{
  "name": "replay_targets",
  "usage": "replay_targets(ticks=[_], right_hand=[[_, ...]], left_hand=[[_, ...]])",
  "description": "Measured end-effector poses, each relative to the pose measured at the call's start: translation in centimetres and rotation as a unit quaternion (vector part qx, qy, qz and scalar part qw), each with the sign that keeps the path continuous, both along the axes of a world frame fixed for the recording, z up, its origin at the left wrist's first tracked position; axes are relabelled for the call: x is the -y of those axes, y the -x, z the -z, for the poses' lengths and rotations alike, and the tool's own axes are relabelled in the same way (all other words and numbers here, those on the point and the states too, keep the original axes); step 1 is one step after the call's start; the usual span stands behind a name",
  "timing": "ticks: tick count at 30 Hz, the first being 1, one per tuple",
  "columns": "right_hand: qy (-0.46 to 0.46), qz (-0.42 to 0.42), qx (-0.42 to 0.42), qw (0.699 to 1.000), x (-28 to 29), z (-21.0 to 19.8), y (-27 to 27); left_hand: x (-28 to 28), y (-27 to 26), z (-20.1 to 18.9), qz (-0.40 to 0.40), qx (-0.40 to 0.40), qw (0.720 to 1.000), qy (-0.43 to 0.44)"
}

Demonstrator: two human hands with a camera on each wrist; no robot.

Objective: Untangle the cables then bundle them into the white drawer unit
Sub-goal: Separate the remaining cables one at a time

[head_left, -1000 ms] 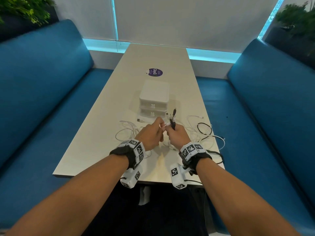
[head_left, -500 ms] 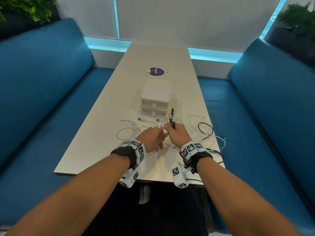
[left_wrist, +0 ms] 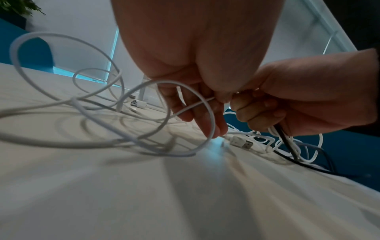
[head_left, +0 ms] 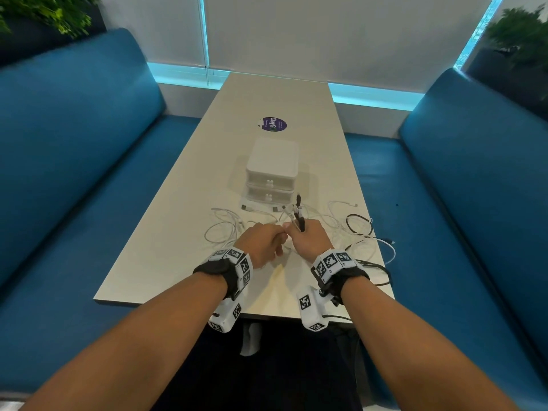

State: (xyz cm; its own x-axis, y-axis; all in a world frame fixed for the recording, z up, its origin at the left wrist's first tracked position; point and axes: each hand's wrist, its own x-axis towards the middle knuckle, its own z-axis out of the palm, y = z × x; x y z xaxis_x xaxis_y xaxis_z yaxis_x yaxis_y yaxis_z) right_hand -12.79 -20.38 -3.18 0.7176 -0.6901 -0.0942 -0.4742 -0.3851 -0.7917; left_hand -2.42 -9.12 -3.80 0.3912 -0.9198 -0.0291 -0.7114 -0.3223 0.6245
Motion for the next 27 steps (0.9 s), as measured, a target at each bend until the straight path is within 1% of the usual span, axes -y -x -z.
replay_targets(ticks=[2,4,6,8,9,11,13,15,17,19,23,26,27], right_hand=[[0.059,-0.025,-0.044,0.997,-0.1,0.1,-0.1],[0.120,-0.027,-0.088,0.989,0.5,0.5,0.0],[0.125,0.005,-0.108,0.986,1.3,1.0,0.3],[0.099,0.025,-0.108,0.989,1.7,1.1,0.5],[0.082,0.030,-0.094,0.992,1.6,0.7,0.5],[0.063,0.043,-0.039,0.996,1.1,-0.3,0.4],[0.066,0.033,0.005,0.997,0.5,-1.5,0.0],[0.065,0.002,0.026,0.998,-0.2,-2.2,-0.3],[0.044,-0.019,0.046,0.998,-0.7,-2.1,-0.6],[0.016,-0.024,0.073,0.997,-0.9,-1.8,-0.6],[-0.011,-0.023,0.113,0.993,-1.0,-2.0,-0.6],[-0.092,-0.032,0.149,0.984,-1.4,-2.2,-0.9],[-0.084,-0.041,0.145,0.985,-1.3,-2.2,-0.9]], left_hand=[[-0.1,-0.1,0.5,0.008,0.037,0.999,-0.026],[-0.4,-0.9,1.0,0.017,0.105,0.993,-0.052],[-0.9,-2.0,1.3,0.017,0.155,0.986,-0.059],[-1.3,-2.7,1.2,0.015,0.163,0.985,-0.053],[-1.4,-2.9,1.1,0.015,0.163,0.985,-0.052],[-1.2,-2.6,1.1,0.025,0.164,0.985,-0.053],[-0.6,-1.7,1.3,0.046,0.172,0.982,-0.061],[0.0,-0.5,1.2,0.063,0.181,0.979,-0.066],[0.6,0.2,1.0,0.066,0.185,0.978,-0.070],[0.7,0.3,0.7,0.060,0.182,0.979,-0.073],[0.2,0.2,0.7,0.069,0.175,0.978,-0.092],[0.0,-0.3,0.8,0.063,0.163,0.979,-0.102],[-0.1,-0.5,0.8,0.064,0.165,0.978,-0.107]])
